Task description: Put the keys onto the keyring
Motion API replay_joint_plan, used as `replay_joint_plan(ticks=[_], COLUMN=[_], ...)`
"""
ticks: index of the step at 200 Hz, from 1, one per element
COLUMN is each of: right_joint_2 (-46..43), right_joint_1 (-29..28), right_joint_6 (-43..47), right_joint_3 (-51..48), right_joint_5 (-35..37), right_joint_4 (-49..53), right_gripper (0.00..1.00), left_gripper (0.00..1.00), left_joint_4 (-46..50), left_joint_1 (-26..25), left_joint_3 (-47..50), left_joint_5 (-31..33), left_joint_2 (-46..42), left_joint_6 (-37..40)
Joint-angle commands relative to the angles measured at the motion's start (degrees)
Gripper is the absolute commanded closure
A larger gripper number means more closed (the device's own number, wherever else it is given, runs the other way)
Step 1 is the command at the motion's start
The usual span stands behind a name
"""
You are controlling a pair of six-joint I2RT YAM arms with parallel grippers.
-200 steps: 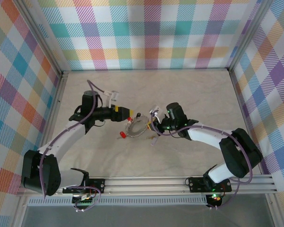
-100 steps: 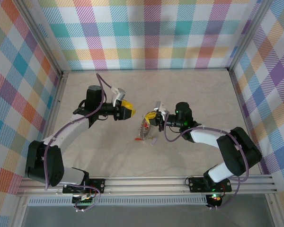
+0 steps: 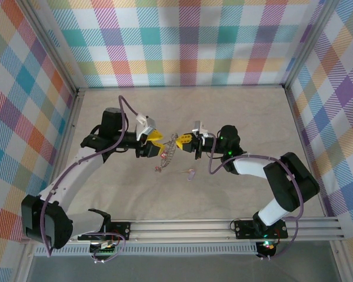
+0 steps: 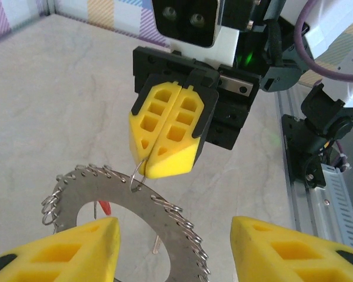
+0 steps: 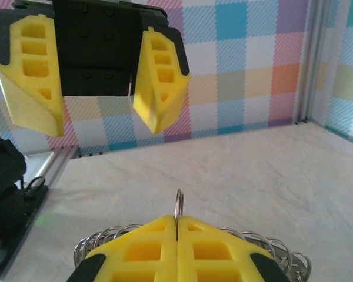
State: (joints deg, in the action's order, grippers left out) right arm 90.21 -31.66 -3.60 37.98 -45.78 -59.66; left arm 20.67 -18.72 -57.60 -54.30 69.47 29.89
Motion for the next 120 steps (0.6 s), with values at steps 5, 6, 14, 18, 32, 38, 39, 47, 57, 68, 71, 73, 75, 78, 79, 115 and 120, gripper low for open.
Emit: replay_joint_plan(ticks=[5, 6, 14, 18, 32, 38, 39, 47, 57, 68, 71, 73, 75, 78, 79, 115, 120], right_joint_2=[-1.88, -1.88, -1.8, -1.71, -1.53, -1.53, -1.57, -1.74, -1.96, -2.27, -2.32, -2.37, -2.47, -2.54, -2.65, -4.15, -4.23], right_joint_1=[-1.5, -1.57, -2.1, -2.34, -3.19, -3.55, -3.66, -4.15, -4.67, -5.16, -5.29, -5.33, -5.4, -5.59, -5.6, -7.05, -7.18], right_joint_6=[-1.68, -1.68, -1.89, -1.91, -1.85, -1.92, -1.89, -1.94, -2.03, -2.1, -2.11, -2.12, -2.07, -2.04, -1.99, -0.15, -0.12], right_joint_3=[2.39, 2.42, 2.68, 2.92, 3.81, 4.18, 4.24, 4.62, 4.95, 5.3, 5.47, 5.58, 5.67, 5.84, 5.91, 6.66, 6.81], right_joint_5=[-4.91, -4.88, -4.51, -4.54, -4.95, -5.18, -5.15, -5.13, -4.85, -4.75, -4.76, -4.71, -4.75, -4.83, -4.84, -4.75, -4.76], right_joint_4=[-5.48, -5.52, -5.57, -5.56, -5.48, -5.33, -5.36, -5.23, -5.21, -4.93, -4.7, -4.51, -4.26, -3.9, -3.76, -0.16, 0.17], right_gripper=[1.0, 1.0, 1.0, 1.0, 1.0, 1.0, 1.0, 1.0, 1.0, 1.0, 1.0, 1.0, 1.0, 1.0, 1.0, 1.0, 1.0], left_gripper=[0.47, 0.47, 0.47, 0.47, 0.49, 0.5, 0.5, 0.51, 0.51, 0.52, 0.52, 0.52, 0.52, 0.52, 0.52, 0.65, 0.67], left_joint_4=[-1.23, -1.19, -0.78, -0.31, 1.86, 2.42, 2.52, 3.05, 3.26, 3.4, 3.68, 3.75, 3.78, 3.92, 3.98, 4.16, 4.07], left_joint_1=[-0.62, -0.62, -0.75, -0.83, -1.63, -2.03, -2.12, -2.49, -2.63, -2.87, -2.94, -3.02, -3.06, -3.15, -3.16, -3.16, -3.1], left_joint_3=[-0.22, -0.27, -0.6, -0.79, -1.36, -1.42, -1.4, -1.27, -1.03, -0.63, -0.61, -0.54, -0.5, -0.43, -0.46, -0.16, -0.14], left_joint_5=[0.68, 0.64, 0.44, 0.51, 0.52, 0.4, 0.33, 0.02, -0.95, -1.17, -1.09, -1.01, -0.99, -0.93, -0.86, 0.5, 0.47], left_joint_2=[-2.52, -2.56, -2.73, -2.74, -2.38, -2.19, -2.17, -2.07, -2.19, -2.67, -2.78, -2.88, -2.92, -3.08, -3.1, -4.65, -4.95], left_joint_6=[1.87, 1.94, 2.32, 2.5, 4.2, 4.95, 5.06, 5.91, 6.24, 6.69, 6.86, 6.92, 6.93, 7.0, 7.01, 7.18, 7.05])
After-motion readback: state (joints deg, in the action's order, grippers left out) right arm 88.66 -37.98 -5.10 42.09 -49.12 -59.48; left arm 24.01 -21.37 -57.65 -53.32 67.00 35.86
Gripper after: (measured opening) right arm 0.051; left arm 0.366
